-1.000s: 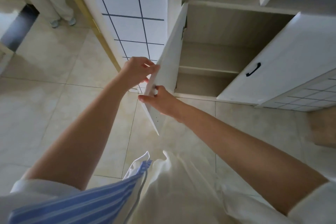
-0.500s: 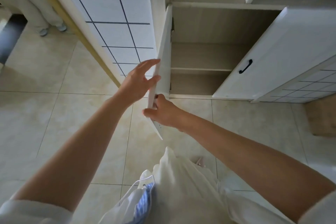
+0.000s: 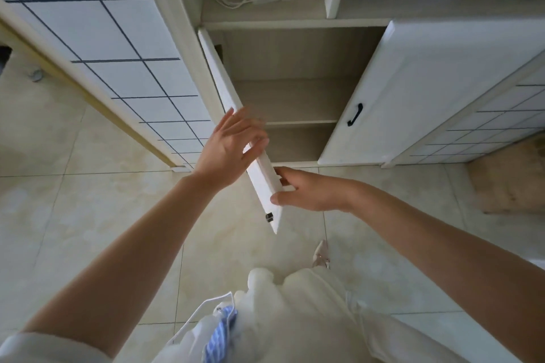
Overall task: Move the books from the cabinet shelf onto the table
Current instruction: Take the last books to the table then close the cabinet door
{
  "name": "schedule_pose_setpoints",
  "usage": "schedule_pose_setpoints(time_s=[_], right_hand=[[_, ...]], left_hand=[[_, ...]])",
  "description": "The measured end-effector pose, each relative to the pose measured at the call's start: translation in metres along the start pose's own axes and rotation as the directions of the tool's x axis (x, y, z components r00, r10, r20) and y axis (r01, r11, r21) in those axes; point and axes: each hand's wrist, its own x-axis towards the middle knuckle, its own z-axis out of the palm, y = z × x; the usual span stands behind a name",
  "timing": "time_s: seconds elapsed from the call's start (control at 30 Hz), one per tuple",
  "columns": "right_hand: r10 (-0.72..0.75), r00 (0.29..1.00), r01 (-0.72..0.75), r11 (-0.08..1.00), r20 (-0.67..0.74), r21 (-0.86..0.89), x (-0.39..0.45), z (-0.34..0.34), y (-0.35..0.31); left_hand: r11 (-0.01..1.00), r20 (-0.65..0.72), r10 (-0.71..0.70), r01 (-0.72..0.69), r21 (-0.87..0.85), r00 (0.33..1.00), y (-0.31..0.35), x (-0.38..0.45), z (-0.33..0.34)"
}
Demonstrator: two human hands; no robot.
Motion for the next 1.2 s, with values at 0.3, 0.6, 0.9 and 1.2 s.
schedule_pose_setpoints(time_s=[0.3, 0.6, 0.9, 1.2], right_hand=[[-0.038, 0.987, -0.001, 0.969, -0.155, -0.248, -0.033, -0.126, 0.058], [-0.515, 0.691, -0.123, 0.608, -0.508, -0.785, -0.007, -0.205, 0.113], [-0.606, 0.614, -0.22, 0.484, -0.506, -0.847, 0.042, -0.252, 0.12], [-0.659, 0.505, -0.355, 0.43, -0.557, -0.83, 0.084, -0.294, 0.116]], left_hand=[[0.994, -0.196, -0.029, 0.049, 0.1, 0.98, 0.039, 0.096, 0.072], [0.953, -0.167, -0.041, 0.088, 0.288, 0.985, 0.028, 0.168, 0.111], [0.926, -0.252, -0.05, 0.139, 0.35, 0.966, 0.017, 0.207, 0.132], [0.851, -0.145, -0.066, 0.131, 0.508, 0.987, -0.009, 0.234, 0.146]])
